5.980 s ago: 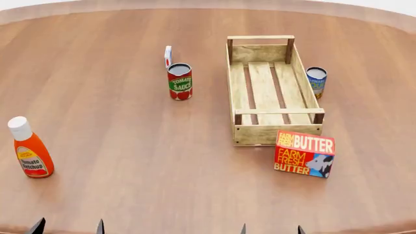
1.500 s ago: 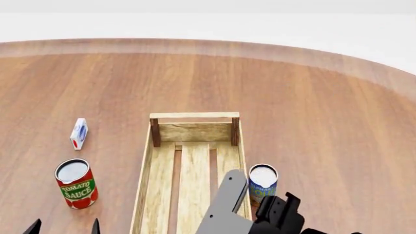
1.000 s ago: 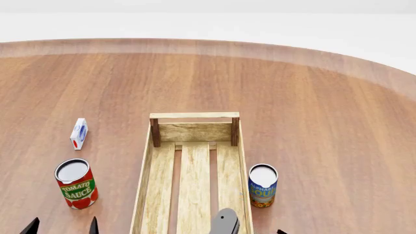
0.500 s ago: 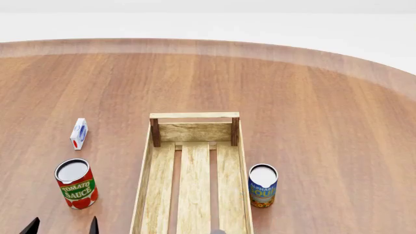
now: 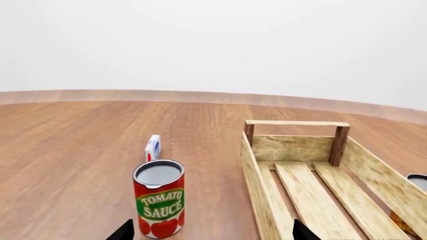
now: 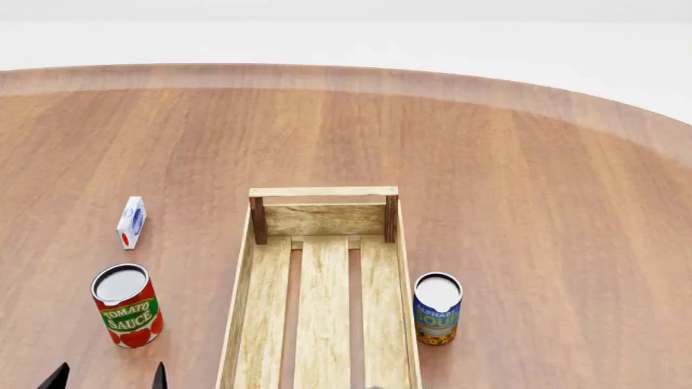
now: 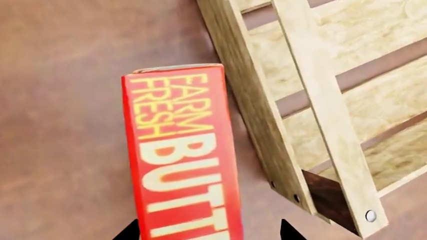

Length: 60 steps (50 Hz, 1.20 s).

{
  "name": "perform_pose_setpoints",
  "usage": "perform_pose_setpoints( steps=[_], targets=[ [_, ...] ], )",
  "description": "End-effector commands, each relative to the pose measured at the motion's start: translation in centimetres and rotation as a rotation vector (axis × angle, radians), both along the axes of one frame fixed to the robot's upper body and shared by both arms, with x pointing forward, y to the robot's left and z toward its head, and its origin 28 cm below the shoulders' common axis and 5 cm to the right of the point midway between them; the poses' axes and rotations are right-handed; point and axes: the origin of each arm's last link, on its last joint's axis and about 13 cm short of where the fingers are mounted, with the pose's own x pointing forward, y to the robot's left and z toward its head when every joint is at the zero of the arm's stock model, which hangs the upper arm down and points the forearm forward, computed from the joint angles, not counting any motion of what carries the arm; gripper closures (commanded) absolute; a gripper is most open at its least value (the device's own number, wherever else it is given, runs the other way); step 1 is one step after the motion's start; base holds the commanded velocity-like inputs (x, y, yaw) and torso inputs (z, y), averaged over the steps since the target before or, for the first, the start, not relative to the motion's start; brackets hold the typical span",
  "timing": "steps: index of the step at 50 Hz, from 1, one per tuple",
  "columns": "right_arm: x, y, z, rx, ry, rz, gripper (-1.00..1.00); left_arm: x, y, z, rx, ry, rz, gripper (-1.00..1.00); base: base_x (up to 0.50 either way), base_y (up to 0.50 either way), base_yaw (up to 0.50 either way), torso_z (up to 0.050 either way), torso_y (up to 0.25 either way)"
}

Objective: Pick up the butter and put it in the tray.

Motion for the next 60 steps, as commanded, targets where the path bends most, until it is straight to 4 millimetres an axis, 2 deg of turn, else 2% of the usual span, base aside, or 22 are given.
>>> perform_pose_setpoints(
  steps=[1, 13, 26, 27, 44, 55, 60],
  targets=[
    [0.5, -0.1, -1.6, -0.001, 0.033, -0.003, -1.00, -0.1, -0.1, 0.0, 0.002, 0.001, -0.005, -1.00, 0.00, 0.00, 0.00, 0.000, 0.000],
    [1.1, 0.1, -4.0, -0.006, 0.088, 0.000, -1.00, -0.1, -0.2, 0.1, 0.003, 0.000, -0.010, -1.00, 0.00, 0.00, 0.00, 0.000, 0.000],
    [1.3, 0.0, -5.2, 0.006, 0.076, 0.003, -1.00, -0.1, -0.2, 0.1, 0.004, 0.002, -0.010, -1.00, 0.00, 0.00, 0.00, 0.000, 0.000],
    [1.3, 0.0, -5.3, 0.004, 0.076, 0.002, 1.00, -0.1, -0.2, 0.0, 0.005, 0.003, -0.009, -1.00, 0.00, 0.00, 0.00, 0.000, 0.000],
    [1.0, 0.2, -4.3, 0.061, 0.062, -0.019, 1.00, -0.1, -0.1, 0.1, 0.001, 0.005, -0.007, -1.00, 0.00, 0.00, 0.00, -0.002, 0.000],
    [-0.1, 0.4, -2.8, 0.052, 0.053, -0.009, 1.00, -0.1, -0.1, 0.1, -0.006, 0.011, -0.006, -1.00, 0.00, 0.00, 0.00, -0.001, 0.000],
    [-0.9, 0.3, -1.1, 0.047, 0.040, -0.011, 1.00, -0.2, 0.0, 0.1, -0.009, 0.012, -0.005, -1.00, 0.00, 0.00, 0.00, 0.000, 0.000]
  ],
)
